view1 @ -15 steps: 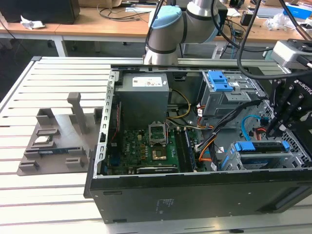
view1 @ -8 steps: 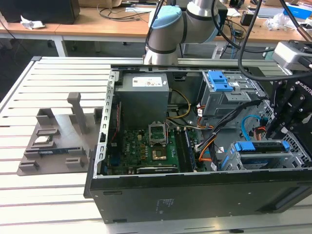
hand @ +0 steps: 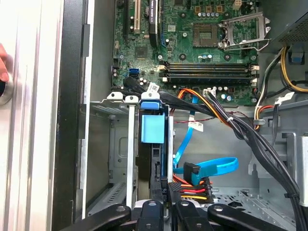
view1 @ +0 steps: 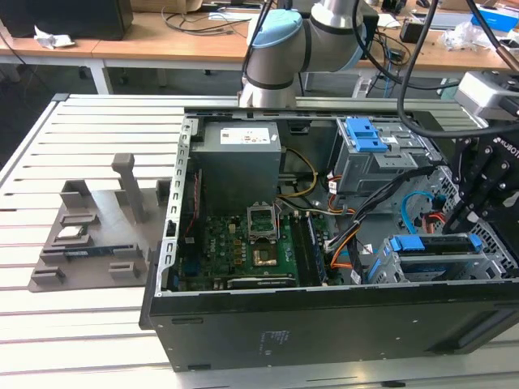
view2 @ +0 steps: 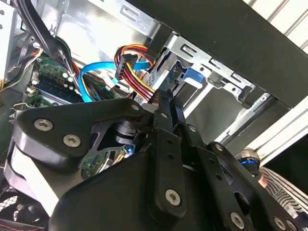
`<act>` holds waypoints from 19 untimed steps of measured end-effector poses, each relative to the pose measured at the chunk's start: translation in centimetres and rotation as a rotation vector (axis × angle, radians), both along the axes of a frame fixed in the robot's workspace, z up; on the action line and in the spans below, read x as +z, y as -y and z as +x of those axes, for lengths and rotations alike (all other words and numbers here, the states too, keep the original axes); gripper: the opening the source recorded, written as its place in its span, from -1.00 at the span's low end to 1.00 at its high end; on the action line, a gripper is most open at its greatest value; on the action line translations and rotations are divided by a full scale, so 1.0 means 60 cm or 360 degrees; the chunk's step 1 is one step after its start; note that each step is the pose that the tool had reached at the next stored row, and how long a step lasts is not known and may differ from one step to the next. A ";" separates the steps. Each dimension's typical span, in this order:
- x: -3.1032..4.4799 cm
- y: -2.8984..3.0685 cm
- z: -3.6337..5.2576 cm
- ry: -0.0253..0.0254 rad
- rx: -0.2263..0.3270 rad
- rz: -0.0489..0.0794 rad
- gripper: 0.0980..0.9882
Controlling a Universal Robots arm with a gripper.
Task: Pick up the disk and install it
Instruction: 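Insert the first disk wire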
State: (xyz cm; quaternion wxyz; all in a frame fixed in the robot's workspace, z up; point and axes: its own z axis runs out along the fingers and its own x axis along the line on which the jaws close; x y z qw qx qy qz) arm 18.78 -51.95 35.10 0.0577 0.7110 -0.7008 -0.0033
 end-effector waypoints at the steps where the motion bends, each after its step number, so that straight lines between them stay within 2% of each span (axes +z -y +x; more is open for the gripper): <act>1: 0.000 0.0020 0.000 0.00000 -0.0003 -0.0001 -0.85; 4: -0.003 0.0030 0.000 -0.00001 -0.0038 -0.0007 -0.85; 8: -0.006 0.0030 0.008 0.00000 -0.0043 -0.0018 -0.85; 19: -0.026 0.0020 0.009 -0.00001 -0.0072 -0.0021 -0.85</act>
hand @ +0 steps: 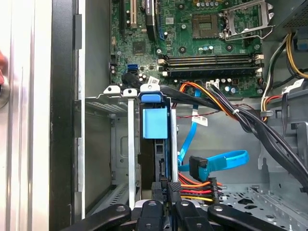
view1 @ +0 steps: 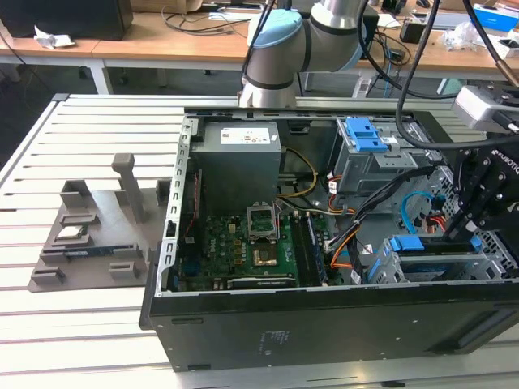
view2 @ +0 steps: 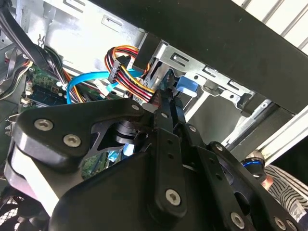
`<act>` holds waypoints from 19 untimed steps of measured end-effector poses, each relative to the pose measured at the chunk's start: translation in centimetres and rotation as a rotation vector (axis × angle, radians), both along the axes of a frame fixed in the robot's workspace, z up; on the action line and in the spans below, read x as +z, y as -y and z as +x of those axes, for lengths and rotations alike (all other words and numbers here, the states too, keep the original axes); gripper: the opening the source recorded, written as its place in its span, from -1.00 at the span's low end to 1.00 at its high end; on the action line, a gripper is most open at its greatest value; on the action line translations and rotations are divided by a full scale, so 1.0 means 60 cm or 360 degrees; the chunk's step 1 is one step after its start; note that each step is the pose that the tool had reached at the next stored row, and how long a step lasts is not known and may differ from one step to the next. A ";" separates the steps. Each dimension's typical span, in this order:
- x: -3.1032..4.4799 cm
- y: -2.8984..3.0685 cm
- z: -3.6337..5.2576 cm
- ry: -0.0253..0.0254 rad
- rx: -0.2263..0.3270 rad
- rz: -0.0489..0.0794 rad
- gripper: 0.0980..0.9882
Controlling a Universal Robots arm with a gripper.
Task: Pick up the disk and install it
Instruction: 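Insert the first disk wire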
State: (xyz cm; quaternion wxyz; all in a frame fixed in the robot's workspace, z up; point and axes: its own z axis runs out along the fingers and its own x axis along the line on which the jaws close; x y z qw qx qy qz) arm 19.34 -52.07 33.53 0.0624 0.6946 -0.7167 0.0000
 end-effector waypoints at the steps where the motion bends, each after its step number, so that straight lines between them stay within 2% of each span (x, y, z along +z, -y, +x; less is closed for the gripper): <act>1: 0.000 0.0001 0.000 0.00000 0.0000 0.0000 -0.85; 5: -0.002 0.0002 0.000 -0.00004 0.0000 0.0004 -0.83; 6: -0.001 0.0001 0.000 -0.00002 0.0000 0.0002 -0.69; 8: 0.004 -0.0006 -0.001 0.00033 0.0000 0.0002 -0.69; 11: 0.026 -0.0070 -0.002 0.00076 0.0000 0.0002 -0.73; 12: 0.034 -0.0090 -0.002 0.00083 0.0000 0.0002 -0.87; 13: 0.048 -0.0121 -0.002 0.00101 0.0000 0.0001 -0.98; 16: 0.070 -0.0153 -0.002 0.00125 0.0000 0.0001 -0.98; 19: 0.084 -0.0153 -0.002 0.00125 0.0000 0.0002 -0.98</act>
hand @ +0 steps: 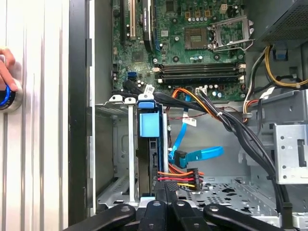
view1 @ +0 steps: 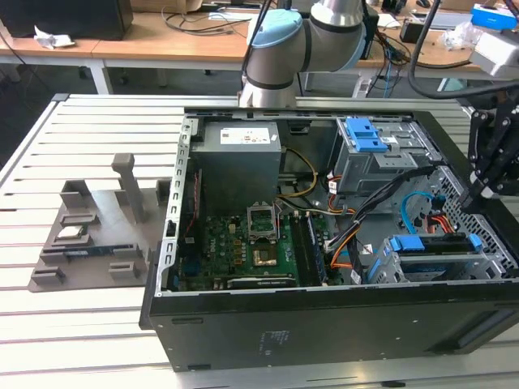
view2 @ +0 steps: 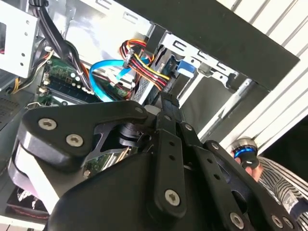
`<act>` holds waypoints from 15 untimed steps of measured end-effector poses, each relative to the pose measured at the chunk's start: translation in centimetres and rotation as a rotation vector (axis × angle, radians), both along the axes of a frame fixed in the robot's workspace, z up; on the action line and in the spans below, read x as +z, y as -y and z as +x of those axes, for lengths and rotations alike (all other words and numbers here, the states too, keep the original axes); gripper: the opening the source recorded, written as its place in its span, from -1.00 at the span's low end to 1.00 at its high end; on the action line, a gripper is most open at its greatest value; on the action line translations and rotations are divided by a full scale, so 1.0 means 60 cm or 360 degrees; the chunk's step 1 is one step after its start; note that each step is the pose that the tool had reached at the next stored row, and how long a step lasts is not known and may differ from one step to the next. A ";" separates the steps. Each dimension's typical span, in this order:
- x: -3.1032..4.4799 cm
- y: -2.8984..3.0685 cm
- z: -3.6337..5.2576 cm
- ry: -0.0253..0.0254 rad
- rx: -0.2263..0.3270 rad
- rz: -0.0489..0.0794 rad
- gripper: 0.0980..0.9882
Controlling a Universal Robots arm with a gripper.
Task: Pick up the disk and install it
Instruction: 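Insert the first disk wire, then insert the second disk wire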
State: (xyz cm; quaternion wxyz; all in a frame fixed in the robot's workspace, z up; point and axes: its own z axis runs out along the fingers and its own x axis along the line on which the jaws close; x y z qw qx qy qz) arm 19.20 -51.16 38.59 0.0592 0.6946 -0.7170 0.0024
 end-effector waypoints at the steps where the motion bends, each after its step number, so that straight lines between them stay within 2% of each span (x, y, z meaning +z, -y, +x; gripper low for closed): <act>1: 0.002 0.0000 0.000 0.00000 0.0000 0.0000 -0.98; 11: 0.002 0.0000 0.000 0.00000 0.0000 0.0001 -0.98; 12: 0.002 0.0000 0.000 0.00000 0.0000 0.0001 -0.83; 13: 0.002 0.0000 0.000 0.00000 0.0000 0.0001 -0.56; 14: 0.002 0.0000 0.000 0.00000 0.0000 0.0001 -0.56; 15: 0.002 -0.0001 0.000 0.00000 0.0000 0.0001 -0.41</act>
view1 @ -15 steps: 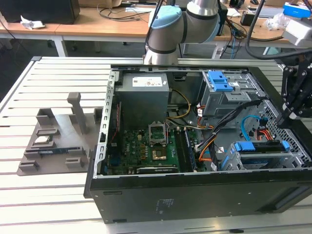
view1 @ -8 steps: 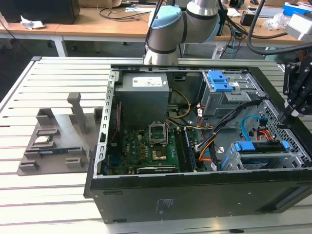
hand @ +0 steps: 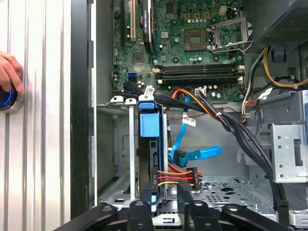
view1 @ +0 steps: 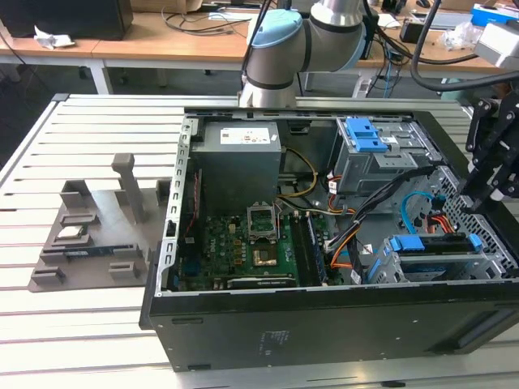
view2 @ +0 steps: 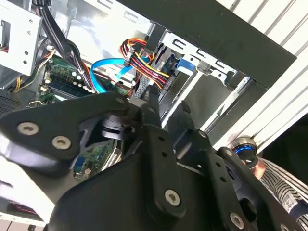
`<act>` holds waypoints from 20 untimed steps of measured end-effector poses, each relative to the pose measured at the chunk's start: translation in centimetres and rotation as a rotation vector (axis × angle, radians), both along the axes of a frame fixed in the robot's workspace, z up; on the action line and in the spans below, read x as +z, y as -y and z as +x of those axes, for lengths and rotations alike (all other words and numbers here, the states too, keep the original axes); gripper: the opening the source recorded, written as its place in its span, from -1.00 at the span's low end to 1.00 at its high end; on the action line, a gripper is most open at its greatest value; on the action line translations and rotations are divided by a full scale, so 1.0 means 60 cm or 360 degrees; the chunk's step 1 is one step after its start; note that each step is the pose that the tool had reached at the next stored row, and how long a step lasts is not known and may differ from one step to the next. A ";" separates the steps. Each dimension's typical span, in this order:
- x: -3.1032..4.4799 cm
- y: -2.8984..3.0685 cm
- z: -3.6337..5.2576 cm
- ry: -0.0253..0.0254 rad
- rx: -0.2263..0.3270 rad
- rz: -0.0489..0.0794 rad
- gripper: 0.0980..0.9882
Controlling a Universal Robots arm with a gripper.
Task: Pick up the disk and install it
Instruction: 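Insert the second disk wire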
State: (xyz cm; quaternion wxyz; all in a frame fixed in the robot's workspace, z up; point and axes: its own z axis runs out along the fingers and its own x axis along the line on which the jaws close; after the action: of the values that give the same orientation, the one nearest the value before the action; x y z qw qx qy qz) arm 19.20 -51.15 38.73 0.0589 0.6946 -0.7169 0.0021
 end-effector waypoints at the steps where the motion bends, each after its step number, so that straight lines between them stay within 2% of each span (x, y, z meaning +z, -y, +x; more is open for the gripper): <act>1: 0.000 -0.0008 0.000 0.00001 0.0000 0.0000 -0.41; 4: -0.003 -0.0113 -0.010 0.00000 0.0000 0.0004 -0.41; 7: -0.012 -0.0260 -0.040 0.00011 0.0001 0.0004 -0.41; 9: -0.020 -0.0285 -0.057 0.00012 0.0002 0.0004 -0.41; 10: -0.023 -0.0284 -0.061 0.00010 0.0007 0.0004 -0.41; 16: -0.026 -0.0285 -0.062 0.00012 0.0028 0.0001 -0.41; 17: -0.026 -0.0284 -0.062 0.00011 0.0028 0.0001 -0.59; 18: -0.026 -0.0284 -0.062 0.00011 0.0028 0.0001 -0.86; 20: -0.026 -0.0283 -0.062 0.00011 0.0028 0.0001 -0.86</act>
State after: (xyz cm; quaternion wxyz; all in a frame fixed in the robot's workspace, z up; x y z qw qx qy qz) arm 15.48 -49.45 37.18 0.0585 0.7009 -0.7108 0.0027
